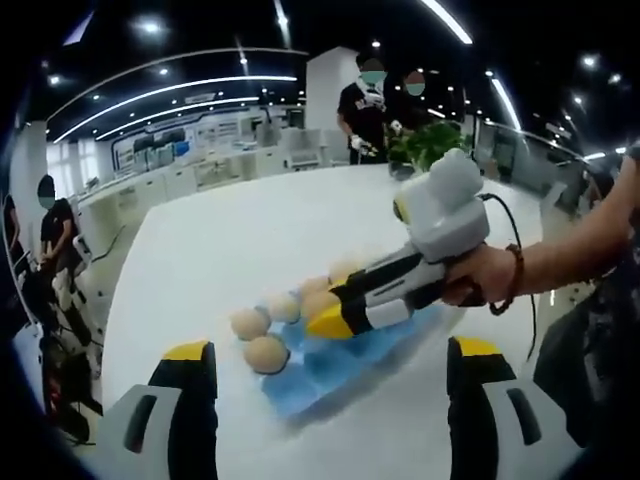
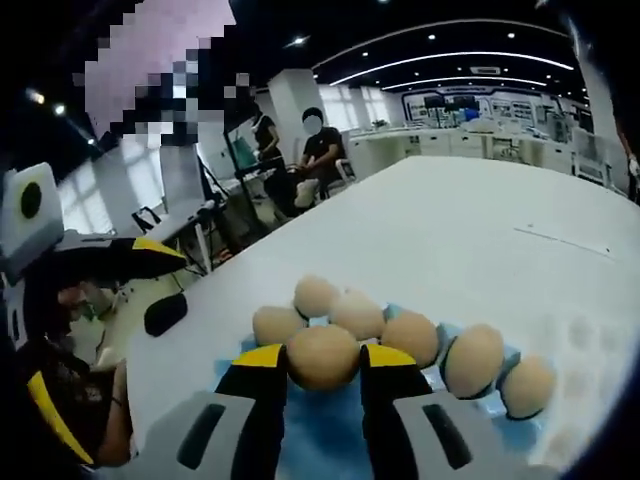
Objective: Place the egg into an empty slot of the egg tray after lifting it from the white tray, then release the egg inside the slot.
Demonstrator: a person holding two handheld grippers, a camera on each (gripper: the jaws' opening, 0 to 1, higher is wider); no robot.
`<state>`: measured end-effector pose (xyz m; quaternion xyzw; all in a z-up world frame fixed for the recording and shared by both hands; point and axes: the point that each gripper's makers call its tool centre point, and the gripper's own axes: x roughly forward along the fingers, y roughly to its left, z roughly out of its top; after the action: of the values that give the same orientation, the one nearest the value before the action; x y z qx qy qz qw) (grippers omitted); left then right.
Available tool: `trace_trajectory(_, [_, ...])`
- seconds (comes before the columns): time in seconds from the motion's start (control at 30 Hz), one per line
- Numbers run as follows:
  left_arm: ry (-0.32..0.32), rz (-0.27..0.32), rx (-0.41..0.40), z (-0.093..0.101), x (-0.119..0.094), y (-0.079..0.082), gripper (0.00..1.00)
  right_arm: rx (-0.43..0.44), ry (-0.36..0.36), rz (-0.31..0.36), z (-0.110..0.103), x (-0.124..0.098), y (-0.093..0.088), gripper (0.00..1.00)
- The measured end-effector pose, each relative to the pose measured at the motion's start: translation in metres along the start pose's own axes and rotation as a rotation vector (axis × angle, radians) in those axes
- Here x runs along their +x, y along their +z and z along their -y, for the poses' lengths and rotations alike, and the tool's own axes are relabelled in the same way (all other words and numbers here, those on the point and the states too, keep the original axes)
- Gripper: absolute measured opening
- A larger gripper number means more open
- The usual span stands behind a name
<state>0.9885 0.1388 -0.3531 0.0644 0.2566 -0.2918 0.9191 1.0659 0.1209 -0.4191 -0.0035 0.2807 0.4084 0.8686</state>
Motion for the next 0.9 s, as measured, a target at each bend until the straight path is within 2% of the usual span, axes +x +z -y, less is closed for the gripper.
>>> trace_trajectory(0.2, [-0.004, -0.003, 0.001, -0.001, 0.000, -0.001, 0.97, -0.040, 0.025, -0.012, -0.005, 0.005, 0.000, 0.29])
trace_trajectory(0.23, [-0.003, -0.003, 0.001, -0.001, 0.000, -0.002, 0.97, -0.099, 0.021, -0.030, -0.003, 0.005, -0.001, 0.29])
trace_trajectory(0.57, [0.000, -0.001, -0.006, -0.001, -0.001, -0.003, 0.97, -0.326, 0.024, -0.108, -0.010, 0.012, -0.006, 0.30])
trace_trajectory(0.9, [0.023, 0.019, -0.026, -0.006, -0.005, -0.003, 0.98, -0.335, 0.036, -0.134, -0.007, 0.011, -0.006, 0.29])
